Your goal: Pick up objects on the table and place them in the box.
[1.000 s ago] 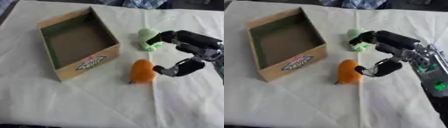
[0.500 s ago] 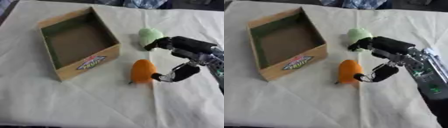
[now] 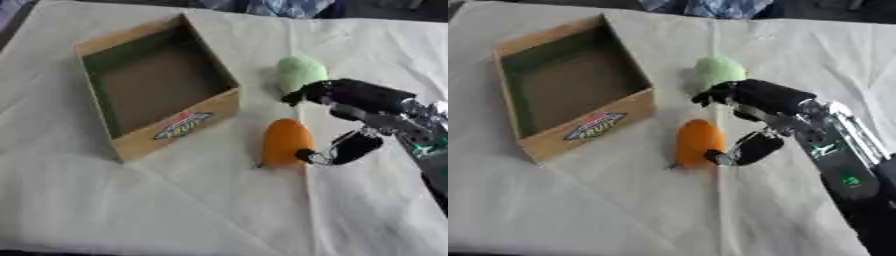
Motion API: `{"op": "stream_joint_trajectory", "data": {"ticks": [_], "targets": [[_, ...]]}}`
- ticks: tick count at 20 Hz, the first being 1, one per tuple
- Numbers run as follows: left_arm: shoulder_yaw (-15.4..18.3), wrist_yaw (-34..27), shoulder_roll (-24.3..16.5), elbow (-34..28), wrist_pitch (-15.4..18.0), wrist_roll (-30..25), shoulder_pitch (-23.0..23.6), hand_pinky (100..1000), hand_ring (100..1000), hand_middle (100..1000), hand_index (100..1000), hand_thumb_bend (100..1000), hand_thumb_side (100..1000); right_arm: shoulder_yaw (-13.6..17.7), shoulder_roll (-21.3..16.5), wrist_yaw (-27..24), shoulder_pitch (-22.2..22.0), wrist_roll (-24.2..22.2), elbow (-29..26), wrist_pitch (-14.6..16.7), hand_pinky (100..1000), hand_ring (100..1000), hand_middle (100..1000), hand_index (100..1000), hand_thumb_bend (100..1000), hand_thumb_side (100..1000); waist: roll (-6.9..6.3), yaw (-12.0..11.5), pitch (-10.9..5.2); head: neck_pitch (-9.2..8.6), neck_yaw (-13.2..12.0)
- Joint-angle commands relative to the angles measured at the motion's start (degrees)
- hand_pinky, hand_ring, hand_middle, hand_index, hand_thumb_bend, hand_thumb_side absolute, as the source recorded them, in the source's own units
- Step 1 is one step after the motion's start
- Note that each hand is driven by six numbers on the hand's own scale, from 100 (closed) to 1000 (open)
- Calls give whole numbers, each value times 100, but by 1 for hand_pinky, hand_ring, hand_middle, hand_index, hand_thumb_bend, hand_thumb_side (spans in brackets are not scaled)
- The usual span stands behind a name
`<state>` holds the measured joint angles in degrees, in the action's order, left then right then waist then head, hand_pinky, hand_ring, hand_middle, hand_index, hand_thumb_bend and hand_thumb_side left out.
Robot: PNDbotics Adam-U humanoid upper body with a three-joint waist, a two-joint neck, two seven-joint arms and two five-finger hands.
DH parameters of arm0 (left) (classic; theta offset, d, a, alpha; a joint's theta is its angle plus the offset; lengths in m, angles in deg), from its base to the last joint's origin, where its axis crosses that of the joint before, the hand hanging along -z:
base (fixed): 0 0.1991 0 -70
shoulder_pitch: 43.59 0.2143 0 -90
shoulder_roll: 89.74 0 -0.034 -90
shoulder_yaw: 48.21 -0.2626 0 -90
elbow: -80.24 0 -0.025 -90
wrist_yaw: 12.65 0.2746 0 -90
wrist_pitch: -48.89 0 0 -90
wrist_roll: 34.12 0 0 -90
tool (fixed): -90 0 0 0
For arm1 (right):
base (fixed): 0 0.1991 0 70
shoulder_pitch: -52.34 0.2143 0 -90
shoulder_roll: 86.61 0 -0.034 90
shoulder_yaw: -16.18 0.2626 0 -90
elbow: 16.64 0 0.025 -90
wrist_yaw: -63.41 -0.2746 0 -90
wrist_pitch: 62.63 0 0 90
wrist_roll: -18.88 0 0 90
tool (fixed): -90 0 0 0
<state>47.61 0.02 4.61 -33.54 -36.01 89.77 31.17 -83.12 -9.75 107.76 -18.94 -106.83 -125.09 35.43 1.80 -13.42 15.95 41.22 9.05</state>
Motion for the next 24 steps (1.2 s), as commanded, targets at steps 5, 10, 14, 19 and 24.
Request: {"op": "stream_joint_trajectory", "data": {"ticks": [5, 10, 14, 19, 24], "targets": [[-1, -23, -97, -81, -10, -60, -50, 617, 790, 1000, 710, 291, 986, -87, 29, 231, 115, 98, 150, 71, 885, 838, 721, 890, 401, 431, -24, -11, -70, -9, 23], [-2, -26, -92, -81, -11, -77, -47, 617, 789, 1000, 709, 290, 989, -119, 43, 216, 128, 108, 218, 75, 860, 813, 657, 850, 366, 421, -22, -9, -70, -19, 27], [-1, -25, -92, -81, -10, -82, -46, 617, 789, 1000, 709, 289, 988, -142, 64, 215, 128, 171, 285, 14, 846, 794, 614, 826, 315, 404, -24, -16, -71, -25, 26], [-4, -18, -95, -81, -11, -102, -46, 617, 790, 1000, 709, 289, 987, -150, 39, -20, 138, 240, 180, -61, 833, 780, 601, 813, 276, 354, -19, -4, -74, -20, 15], [0, -15, -99, -81, -16, -120, -42, 618, 790, 1000, 707, 287, 987, -143, -35, -367, 159, 159, -24, -140, 819, 765, 586, 805, 192, 276, -16, 6, -83, -20, 7]]}}
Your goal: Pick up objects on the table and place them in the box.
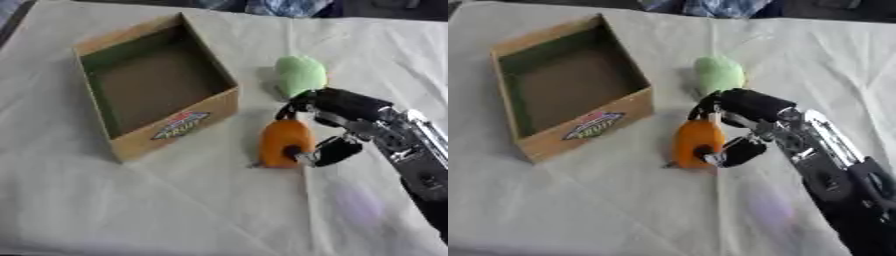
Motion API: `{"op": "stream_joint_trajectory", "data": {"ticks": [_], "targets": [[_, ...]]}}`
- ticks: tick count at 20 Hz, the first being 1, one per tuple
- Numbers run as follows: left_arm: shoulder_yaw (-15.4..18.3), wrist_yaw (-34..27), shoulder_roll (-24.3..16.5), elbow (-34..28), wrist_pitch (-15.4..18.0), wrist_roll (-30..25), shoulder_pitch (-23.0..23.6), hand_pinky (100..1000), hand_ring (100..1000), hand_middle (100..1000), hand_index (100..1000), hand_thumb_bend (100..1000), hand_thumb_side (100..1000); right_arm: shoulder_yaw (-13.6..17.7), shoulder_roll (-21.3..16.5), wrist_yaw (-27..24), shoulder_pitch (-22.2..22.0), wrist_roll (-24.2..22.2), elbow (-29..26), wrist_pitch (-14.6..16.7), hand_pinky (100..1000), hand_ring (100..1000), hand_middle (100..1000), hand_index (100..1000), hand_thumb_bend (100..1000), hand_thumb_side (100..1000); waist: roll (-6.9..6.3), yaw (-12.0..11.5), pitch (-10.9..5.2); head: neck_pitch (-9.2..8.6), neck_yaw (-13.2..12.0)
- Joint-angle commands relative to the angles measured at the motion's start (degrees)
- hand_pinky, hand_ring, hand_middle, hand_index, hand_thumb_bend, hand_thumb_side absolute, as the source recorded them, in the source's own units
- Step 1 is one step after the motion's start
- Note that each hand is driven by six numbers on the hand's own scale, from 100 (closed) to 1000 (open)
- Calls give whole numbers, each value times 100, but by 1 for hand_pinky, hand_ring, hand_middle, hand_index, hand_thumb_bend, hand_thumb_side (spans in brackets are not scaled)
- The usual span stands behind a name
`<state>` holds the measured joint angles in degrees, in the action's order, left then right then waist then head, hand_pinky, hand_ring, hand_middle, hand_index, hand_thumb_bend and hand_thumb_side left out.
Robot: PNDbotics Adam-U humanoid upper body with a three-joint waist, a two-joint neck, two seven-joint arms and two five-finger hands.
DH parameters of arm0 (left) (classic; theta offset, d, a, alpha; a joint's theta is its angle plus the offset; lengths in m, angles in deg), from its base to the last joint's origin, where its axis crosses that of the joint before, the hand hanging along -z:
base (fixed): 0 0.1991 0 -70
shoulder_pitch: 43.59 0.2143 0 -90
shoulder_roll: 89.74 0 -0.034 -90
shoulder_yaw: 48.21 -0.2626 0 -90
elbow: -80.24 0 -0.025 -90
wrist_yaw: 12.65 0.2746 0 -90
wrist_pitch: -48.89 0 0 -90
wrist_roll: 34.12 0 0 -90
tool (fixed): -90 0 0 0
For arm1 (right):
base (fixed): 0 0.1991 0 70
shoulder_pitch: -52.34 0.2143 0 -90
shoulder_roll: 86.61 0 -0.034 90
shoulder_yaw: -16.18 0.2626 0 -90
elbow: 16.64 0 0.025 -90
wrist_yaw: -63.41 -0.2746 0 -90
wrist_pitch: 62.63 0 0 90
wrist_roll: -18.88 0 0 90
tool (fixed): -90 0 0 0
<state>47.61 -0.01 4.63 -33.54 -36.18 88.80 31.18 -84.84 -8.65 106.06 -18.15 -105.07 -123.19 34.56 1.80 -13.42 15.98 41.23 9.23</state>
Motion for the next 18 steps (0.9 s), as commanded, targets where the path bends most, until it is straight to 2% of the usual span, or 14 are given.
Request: {"op": "stream_joint_trajectory", "data": {"ticks": [1, 4, 11, 15, 18], "targets": [[1, -11, -103, -81, 1, -28, -42, 617, 790, 1000, 707, 287, 986, 35, -162, -297, 92, -44, -260, -76, 817, 763, 585, 805, 163, 265, -14, 10, -90, -21, -13], [4, -10, -107, -81, -1, -33, -39, 618, 790, 1000, 707, 286, 986, 69, -203, -596, 137, -132, -395, -174, 810, 755, 572, 794, 100, 221, -12, 16, -100, -25, -16], [4, -8, -117, -81, -11, -41, -33, 617, 791, 1000, 705, 284, 985, 154, -281, -1090, 294, -192, -628, -457, 789, 733, 532, 756, 100, 159, -1, 27, -117, -21, -27], [-3, -7, -128, -81, -10, -52, -36, 617, 790, 1000, 704, 286, 986, 144, -330, -1183, 557, -134, -716, -570, 779, 716, 500, 721, 100, 104, 5, 21, -133, -24, -20], [-10, -8, -133, -81, -9, -60, -35, 617, 790, 1000, 704, 286, 986, 82, -370, -1163, 860, -73, -738, -590, 780, 717, 498, 715, 100, 100, 11, 8, -145, -30, -7]]}}
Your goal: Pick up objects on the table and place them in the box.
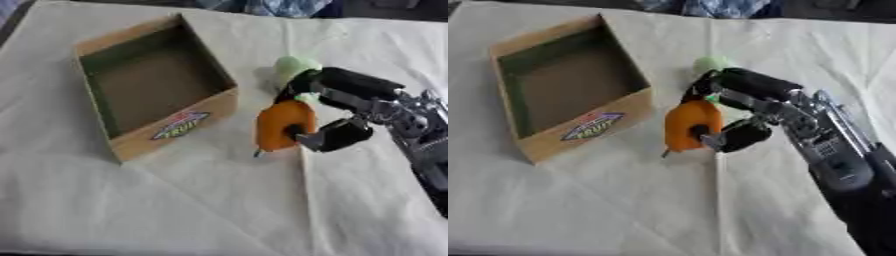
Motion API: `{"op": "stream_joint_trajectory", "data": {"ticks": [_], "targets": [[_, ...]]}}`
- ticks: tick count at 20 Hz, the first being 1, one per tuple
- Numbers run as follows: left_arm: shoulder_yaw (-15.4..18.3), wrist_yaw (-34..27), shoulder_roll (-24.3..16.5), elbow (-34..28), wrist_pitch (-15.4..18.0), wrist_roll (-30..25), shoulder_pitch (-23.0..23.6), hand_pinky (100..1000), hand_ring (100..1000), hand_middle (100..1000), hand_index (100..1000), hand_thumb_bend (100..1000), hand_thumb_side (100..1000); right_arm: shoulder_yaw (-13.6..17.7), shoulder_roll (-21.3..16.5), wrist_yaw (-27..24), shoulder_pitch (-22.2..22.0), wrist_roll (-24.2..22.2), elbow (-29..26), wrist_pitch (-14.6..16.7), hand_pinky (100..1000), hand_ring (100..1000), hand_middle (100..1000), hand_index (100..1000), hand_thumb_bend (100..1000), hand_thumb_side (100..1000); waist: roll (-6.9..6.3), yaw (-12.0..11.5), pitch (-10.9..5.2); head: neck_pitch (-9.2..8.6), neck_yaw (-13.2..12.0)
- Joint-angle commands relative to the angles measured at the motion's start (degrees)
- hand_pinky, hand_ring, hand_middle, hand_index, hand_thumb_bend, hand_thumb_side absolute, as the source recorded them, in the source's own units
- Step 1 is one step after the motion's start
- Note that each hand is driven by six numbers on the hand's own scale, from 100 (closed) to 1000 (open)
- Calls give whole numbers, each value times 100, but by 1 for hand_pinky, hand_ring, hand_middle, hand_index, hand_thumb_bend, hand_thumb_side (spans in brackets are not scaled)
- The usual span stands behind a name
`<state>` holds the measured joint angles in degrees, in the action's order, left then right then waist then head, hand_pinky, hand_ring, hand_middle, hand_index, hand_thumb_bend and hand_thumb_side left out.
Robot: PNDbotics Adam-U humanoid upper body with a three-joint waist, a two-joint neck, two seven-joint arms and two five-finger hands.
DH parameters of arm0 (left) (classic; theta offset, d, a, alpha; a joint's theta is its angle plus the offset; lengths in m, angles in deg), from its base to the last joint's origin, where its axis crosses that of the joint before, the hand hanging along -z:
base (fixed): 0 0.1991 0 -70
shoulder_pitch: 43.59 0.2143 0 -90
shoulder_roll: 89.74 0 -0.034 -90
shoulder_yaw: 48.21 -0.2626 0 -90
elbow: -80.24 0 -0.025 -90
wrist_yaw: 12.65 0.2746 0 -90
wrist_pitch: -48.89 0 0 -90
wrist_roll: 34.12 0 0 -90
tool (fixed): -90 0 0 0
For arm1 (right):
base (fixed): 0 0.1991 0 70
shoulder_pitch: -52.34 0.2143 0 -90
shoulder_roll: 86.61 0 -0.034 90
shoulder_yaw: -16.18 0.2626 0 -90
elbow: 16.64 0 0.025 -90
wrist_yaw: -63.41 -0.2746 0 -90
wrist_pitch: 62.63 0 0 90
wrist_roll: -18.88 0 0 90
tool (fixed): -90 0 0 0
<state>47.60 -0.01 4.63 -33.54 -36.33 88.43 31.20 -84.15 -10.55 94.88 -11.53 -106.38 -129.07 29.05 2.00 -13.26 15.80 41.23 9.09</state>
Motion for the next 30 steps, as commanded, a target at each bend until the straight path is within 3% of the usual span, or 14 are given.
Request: {"op": "stream_joint_trajectory", "data": {"ticks": [1, 8, 14, 21, 30], "targets": [[-12, -9, -135, -81, 6, -27, -39, 617, 790, 1000, 704, 286, 987, -15, -187, -38, 302, 70, -142, -48, 782, 719, 500, 716, 100, 100, -6, -12, -130, -30, 11], [-30, -16, -143, -81, 4, -52, -37, 617, 791, 1000, 703, 285, 987, -210, -76, 140, 1119, 121, 78, -49, 789, 725, 503, 715, 100, 100, 10, -35, -150, -18, 21], [-42, -32, -142, -81, 0, -71, -23, 617, 791, 1000, 703, 285, 988, -330, 286, 347, 1919, 161, 566, -126, 792, 727, 503, 716, 100, 100, -1, -45, -165, -11, 55], [-58, -56, -130, -81, -4, -90, -22, 617, 792, 1000, 702, 285, 989, -470, 836, 571, 2860, 192, 1385, -96, 798, 731, 505, 719, 100, 100, -16, -68, -159, -5, 125], [-89, -96, -99, -81, -23, -144, -37, 617, 793, 1000, 702, 282, 991, -532, 1656, 1131, 3645, 469, 2847, 121, 805, 741, 504, 722, 100, 100, -17, -142, -131, -52, 260]]}}
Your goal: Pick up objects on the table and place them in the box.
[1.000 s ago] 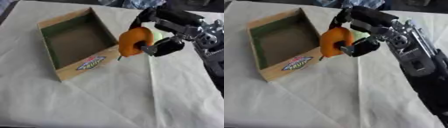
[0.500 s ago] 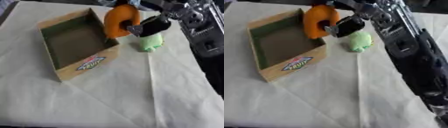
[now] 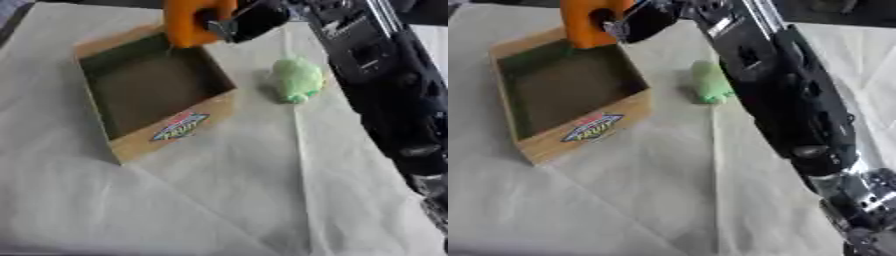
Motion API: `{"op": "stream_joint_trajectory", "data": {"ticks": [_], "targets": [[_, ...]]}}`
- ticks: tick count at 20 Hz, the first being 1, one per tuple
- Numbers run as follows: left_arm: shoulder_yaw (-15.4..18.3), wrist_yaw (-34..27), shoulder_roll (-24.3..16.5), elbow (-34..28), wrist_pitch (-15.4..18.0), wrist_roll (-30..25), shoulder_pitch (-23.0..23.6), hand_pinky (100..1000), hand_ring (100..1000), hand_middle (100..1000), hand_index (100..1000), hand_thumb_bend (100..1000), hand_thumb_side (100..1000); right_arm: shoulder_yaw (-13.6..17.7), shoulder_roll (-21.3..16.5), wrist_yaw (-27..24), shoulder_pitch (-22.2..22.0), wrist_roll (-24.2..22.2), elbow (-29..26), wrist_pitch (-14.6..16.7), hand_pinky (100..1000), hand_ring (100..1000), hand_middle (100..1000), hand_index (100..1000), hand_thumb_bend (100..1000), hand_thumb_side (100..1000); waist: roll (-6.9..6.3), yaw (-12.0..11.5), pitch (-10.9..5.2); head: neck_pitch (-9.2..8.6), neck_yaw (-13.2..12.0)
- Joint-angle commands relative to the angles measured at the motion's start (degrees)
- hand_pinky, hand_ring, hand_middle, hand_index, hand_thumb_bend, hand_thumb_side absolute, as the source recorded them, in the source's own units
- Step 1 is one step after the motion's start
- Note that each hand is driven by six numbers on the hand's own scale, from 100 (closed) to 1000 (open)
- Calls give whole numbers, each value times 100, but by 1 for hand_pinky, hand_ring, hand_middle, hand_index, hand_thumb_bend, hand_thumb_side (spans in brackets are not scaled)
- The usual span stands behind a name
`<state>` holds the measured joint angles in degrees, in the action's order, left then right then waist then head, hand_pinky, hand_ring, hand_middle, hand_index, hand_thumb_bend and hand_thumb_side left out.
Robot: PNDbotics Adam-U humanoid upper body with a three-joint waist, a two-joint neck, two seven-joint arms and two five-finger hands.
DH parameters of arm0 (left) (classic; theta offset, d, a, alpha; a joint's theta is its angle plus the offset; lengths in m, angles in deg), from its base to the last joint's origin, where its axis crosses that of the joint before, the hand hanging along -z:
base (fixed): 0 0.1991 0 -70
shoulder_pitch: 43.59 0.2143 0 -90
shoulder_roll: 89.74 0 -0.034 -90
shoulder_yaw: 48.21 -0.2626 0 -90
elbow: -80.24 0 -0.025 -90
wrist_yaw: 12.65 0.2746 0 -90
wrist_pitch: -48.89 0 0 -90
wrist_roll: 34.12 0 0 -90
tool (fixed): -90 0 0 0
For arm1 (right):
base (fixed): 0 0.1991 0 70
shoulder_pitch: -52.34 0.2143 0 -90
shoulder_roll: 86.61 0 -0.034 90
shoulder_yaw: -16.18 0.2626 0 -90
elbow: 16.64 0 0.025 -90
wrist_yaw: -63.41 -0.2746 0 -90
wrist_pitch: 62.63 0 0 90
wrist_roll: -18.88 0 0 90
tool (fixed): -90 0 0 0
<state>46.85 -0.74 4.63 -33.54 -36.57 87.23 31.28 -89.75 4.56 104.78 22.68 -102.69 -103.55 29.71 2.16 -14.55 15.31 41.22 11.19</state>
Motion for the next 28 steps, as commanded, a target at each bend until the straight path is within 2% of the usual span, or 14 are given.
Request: {"op": "stream_joint_trajectory", "data": {"ticks": [1, 10, 18, 22, 25, 26, 27, 28], "targets": [[-18, -28, -96, -81, 3, -26, -51, 617, 793, 1000, 702, 281, 991, 26, 242, 193, 282, 129, 458, 89, 806, 743, 506, 723, 100, 100, -33, -22, -78, -52, 72], [-45, -65, -59, -81, 27, -41, -84, 617, 794, 1000, 702, 281, 991, 41, 1030, 822, 511, 446, 1643, 346, 808, 745, 506, 725, 100, 100, -33, -103, -44, -87, 478], [-53, -89, -32, -81, 37, -50, -94, 618, 794, 1000, 702, 279, 992, 178, 1441, 1420, 474, 753, 2664, 555, 817, 759, 519, 737, 100, 112, -35, -152, -23, -156, 585], [-54, -96, -24, -81, 36, -54, -99, 618, 794, 1000, 702, 279, 992, 240, 1530, 1566, 459, 756, 2979, 786, 849, 788, 589, 772, 100, 227, -35, -161, -18, -176, 596], [-54, -99, -21, -81, 33, -56, -94, 618, 794, 1000, 702, 278, 992, 260, 1536, 1689, 467, 716, 3051, 931, 878, 825, 695, 853, 192, 352, -39, -157, -18, -174, 586], [-56, -100, -21, -81, 33, -59, -94, 618, 794, 1000, 702, 278, 992, 260, 1537, 1750, 472, 691, 3063, 975, 883, 832, 707, 868, 203, 377, -40, -155, -19, -173, 585], [-57, -100, -21, -81, 32, -61, -95, 618, 794, 1000, 701, 277, 992, 255, 1537, 1820, 479, 654, 3071, 1022, 896, 848, 736, 900, 229, 445, -42, -153, -21, -169, 585], [-58, -101, -21, -81, 32, -63, -96, 618, 794, 1000, 701, 277, 992, 257, 1537, 1898, 489, 620, 3074, 1066, 903, 856, 747, 912, 235, 461, -44, -151, -24, -169, 583]]}}
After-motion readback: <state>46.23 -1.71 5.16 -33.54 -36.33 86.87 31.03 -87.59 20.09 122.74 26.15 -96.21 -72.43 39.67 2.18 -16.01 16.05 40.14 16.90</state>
